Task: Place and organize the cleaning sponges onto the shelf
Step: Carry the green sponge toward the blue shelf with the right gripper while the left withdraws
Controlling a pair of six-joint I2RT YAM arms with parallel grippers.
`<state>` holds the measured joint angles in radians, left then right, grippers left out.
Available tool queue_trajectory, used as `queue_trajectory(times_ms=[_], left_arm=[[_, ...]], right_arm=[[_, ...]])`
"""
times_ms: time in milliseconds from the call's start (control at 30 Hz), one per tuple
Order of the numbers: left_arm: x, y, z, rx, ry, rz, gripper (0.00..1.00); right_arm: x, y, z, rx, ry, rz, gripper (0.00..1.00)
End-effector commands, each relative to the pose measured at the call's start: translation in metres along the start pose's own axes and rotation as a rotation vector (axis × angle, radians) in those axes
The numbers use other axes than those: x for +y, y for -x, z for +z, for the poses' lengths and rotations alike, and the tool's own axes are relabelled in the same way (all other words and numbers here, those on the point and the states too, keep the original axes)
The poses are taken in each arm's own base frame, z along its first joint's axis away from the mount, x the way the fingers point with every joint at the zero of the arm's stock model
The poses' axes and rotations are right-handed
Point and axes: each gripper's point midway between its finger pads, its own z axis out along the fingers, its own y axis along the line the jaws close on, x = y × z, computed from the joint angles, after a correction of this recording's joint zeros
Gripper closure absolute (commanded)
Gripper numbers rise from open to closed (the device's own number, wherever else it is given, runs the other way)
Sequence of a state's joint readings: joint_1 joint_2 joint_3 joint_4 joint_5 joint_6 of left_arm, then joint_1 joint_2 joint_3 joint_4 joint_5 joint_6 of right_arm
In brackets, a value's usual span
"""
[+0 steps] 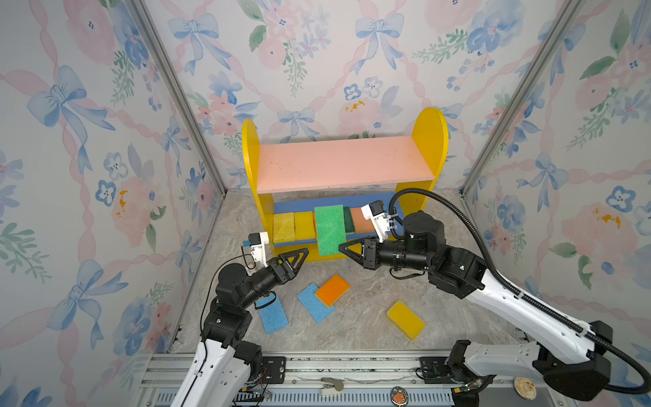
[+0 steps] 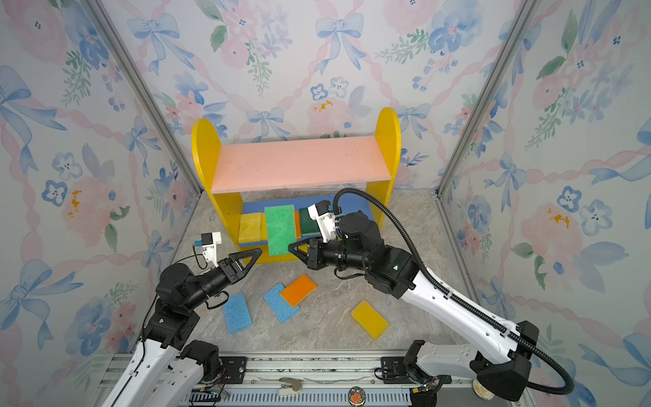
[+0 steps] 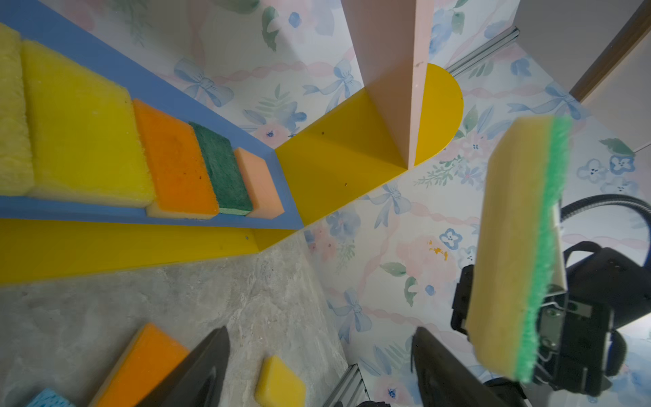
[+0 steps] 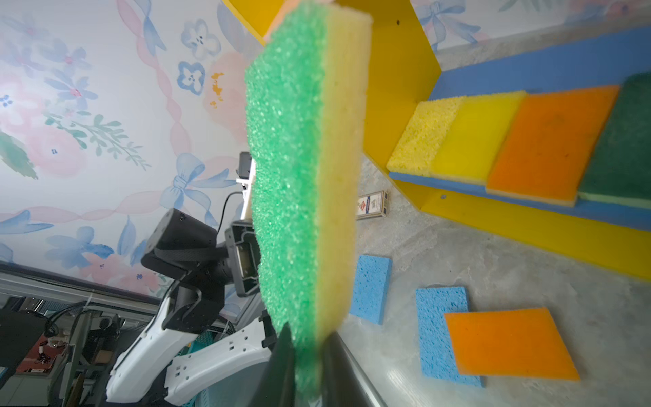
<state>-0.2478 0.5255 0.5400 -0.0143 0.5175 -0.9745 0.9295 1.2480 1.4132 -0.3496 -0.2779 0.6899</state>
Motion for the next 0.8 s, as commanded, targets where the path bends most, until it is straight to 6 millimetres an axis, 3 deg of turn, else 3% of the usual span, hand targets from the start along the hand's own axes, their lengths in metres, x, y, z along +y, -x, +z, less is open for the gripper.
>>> queue_trajectory(times_ms=[0,133,333,567,767], left_arm=[[0.038,-0.010,-0.007,0.034,0.189,0.123,0.15],[0.046,-0.012,-0.007,0.060,0.228,0.180,0.12],[0.049,-0.019,-0.008,0.093,0.232,0.216,0.09],[0.057,-0.030,-0.009,0.144,0.246,0.234,0.06],[0.062,-0.037,-0.009,0.165,0.242,0.228,0.04]], right_arm=[[0.001,0.020,0.008,0.023,-0.057,-0.031,0.84],[0.013,0.057,0.034,0.020,-0.050,-0.015,0.84],[0.010,0.101,0.088,0.000,-0.031,0.003,0.84],[-0.005,0.119,0.149,-0.018,0.001,0.048,0.84],[-0.021,0.137,0.166,-0.076,0.032,0.120,0.84]])
